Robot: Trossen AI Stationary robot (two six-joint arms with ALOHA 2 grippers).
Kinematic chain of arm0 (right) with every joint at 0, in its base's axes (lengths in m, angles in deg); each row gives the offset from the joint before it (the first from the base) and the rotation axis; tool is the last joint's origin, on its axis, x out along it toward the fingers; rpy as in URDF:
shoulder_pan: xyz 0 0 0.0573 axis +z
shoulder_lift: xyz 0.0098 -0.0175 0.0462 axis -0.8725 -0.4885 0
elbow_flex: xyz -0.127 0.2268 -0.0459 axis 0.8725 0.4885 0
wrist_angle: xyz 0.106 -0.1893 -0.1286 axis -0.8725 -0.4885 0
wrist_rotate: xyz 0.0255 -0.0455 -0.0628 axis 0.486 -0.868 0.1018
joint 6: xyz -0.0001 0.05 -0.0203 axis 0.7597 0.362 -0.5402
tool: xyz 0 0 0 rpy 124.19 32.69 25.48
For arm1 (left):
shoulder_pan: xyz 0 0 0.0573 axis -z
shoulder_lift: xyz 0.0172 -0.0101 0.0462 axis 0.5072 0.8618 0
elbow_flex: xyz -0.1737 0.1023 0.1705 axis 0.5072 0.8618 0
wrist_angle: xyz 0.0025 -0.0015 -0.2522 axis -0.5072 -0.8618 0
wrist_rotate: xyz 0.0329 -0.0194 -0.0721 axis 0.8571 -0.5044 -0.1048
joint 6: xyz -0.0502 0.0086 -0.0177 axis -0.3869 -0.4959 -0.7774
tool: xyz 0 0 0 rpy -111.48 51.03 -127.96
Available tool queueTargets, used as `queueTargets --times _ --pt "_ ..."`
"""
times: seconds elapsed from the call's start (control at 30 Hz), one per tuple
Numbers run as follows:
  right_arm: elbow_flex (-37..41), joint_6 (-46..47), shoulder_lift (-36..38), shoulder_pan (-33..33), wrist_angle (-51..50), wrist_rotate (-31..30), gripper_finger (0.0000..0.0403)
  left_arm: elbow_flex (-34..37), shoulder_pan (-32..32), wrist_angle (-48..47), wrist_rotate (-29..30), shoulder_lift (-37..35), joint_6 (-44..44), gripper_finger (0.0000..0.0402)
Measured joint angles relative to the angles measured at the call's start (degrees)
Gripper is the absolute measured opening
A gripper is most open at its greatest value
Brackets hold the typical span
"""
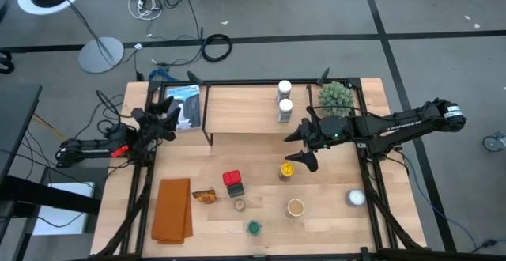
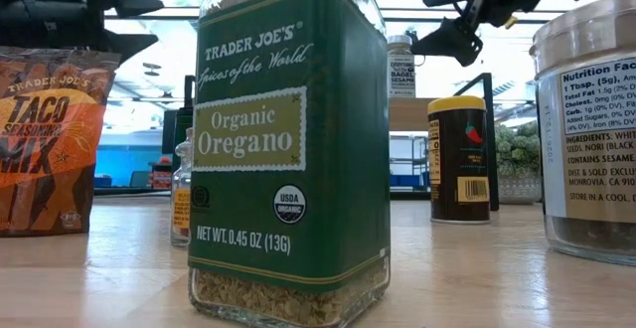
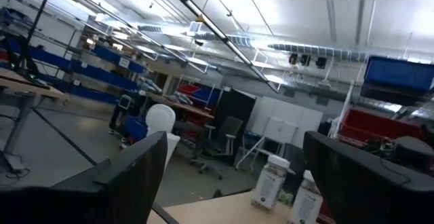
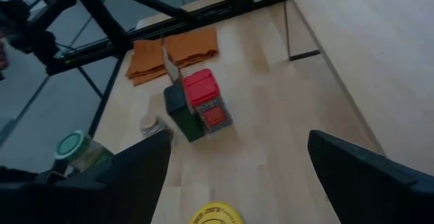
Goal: Shelf spices
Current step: Put the brown seasoning pack on the shelf
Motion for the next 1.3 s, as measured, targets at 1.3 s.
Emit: queueTargets --times 1.3 --pt "0.0 0.4 0.0 0.1 -1.1 0.1 0.0346 -51.5 11.6 -56.2 -21.7 50.9 -13.7 0.0269"
